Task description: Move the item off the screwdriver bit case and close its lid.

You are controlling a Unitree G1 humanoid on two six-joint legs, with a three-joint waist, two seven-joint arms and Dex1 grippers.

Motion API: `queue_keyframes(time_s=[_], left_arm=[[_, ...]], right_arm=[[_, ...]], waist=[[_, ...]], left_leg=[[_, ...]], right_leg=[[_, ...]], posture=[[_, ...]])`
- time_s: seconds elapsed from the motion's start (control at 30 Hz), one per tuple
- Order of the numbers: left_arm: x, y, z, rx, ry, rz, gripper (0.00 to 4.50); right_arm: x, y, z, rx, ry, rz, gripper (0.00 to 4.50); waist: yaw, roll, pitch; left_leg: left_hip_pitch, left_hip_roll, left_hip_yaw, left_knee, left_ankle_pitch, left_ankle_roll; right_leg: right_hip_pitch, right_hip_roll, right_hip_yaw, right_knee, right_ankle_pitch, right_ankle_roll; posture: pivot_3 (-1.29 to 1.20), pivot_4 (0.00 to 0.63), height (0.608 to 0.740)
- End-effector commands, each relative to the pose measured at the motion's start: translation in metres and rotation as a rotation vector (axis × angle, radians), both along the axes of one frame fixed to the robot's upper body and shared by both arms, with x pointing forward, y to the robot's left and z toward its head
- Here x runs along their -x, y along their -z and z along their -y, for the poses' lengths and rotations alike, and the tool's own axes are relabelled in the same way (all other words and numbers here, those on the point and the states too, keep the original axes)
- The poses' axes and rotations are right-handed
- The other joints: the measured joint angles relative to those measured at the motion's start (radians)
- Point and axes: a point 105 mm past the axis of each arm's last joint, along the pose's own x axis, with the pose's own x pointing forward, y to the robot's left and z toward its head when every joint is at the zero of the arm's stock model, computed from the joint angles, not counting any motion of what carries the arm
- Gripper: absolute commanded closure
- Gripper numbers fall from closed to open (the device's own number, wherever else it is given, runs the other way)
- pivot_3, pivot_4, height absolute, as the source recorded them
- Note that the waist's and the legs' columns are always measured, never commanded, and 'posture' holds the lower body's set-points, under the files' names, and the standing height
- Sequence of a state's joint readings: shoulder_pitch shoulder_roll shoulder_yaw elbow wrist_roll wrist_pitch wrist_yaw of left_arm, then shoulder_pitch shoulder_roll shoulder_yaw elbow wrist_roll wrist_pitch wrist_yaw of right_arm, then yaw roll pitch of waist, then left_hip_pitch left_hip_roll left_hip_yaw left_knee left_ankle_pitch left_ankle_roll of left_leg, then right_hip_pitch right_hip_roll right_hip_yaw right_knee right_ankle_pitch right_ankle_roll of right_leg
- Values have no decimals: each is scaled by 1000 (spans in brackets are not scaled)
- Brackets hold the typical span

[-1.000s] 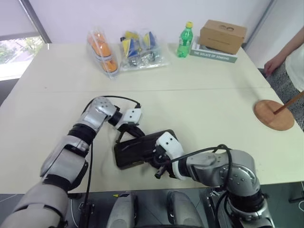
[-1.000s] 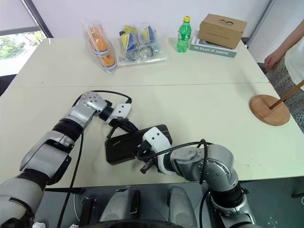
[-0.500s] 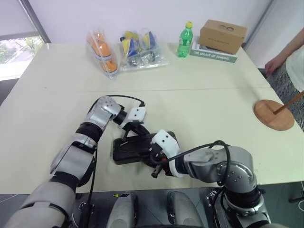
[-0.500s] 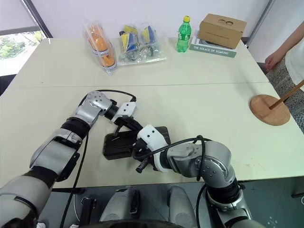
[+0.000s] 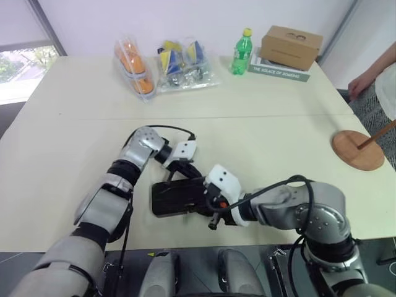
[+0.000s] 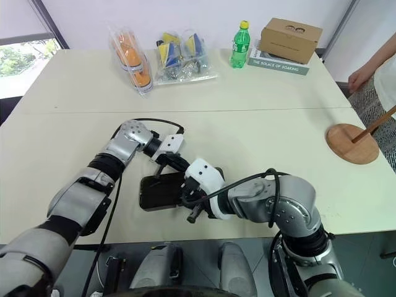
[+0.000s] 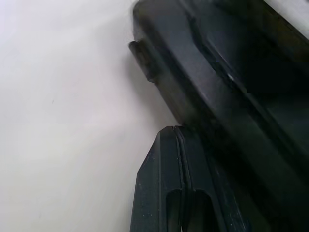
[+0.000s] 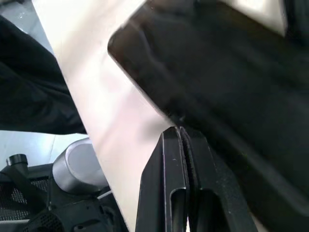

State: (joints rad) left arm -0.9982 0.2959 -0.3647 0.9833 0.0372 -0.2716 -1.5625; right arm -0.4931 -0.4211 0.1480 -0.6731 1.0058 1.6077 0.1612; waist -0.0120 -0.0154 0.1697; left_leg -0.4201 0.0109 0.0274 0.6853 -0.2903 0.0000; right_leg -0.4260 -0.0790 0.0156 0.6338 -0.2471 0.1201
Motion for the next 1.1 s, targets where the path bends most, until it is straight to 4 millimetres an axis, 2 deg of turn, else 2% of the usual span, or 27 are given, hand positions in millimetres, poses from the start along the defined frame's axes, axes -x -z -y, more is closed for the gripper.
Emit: queue_keyframes(time_s=[0.03, 0.17, 0.27, 0.4, 0.6, 0.7, 0.8, 1.1], left_arm=[[-8, -17, 3, 46, -14, 55, 4500], [-10, -18, 3, 57, -27, 68, 4500], [-16, -28, -2, 95, -70, 84, 4500], [-25, -53, -13, 215, -186, 67, 4500], [-29, -94, -44, 379, -385, 96, 4500], [-18, -113, -59, 433, -465, 120, 4500], [2, -120, -74, 466, -560, 112, 4500], [67, -107, -91, 491, -764, 31, 4500]], right_arm=[[8, -10, -2, -24, -67, 18, 4446], [7, -11, 1, -19, -73, 20, 4446], [5, -19, 8, -25, -79, 44, 4446], [-6, -35, 25, -27, -41, 103, 4446], [-22, -58, 54, -26, 54, 249, 4446], [-28, -65, 71, -5, 85, 331, 4446], [-26, -70, 85, 8, 83, 377, 4446], [-21, -85, 105, 12, 52, 462, 4446]], waist=[[0, 0, 0], [-1, 0, 0], [-1, 0, 0], [-1, 0, 0], [-1, 0, 0], [-1, 0, 0], [-1, 0, 0], [0, 0, 0]], left_leg=[[0, 0, 0, 0, 0, 0], [0, 0, 0, 0, 0, 0], [0, 0, 0, 0, 0, 0], [0, 1, 0, 0, 0, 0], [0, 1, 0, 0, 0, 0], [0, 2, 0, 0, 0, 0], [0, 3, 0, 0, 0, 0], [1, 4, 0, 0, 0, -1]], right_leg=[[0, 0, 0, 0, 0, 0], [0, 0, 0, 0, 0, 0], [0, 0, 0, 0, 0, 0], [0, 0, 0, 0, 0, 0], [0, 0, 0, 0, 0, 0], [0, 0, 0, 0, 0, 0], [0, 0, 0, 0, 0, 0], [0, -1, 1, 1, 0, 0]], posture=[[0, 150, 740], [0, 150, 740], [0, 150, 740], [0, 150, 740], [0, 150, 740], [0, 150, 740], [0, 150, 740], [0, 150, 740]])
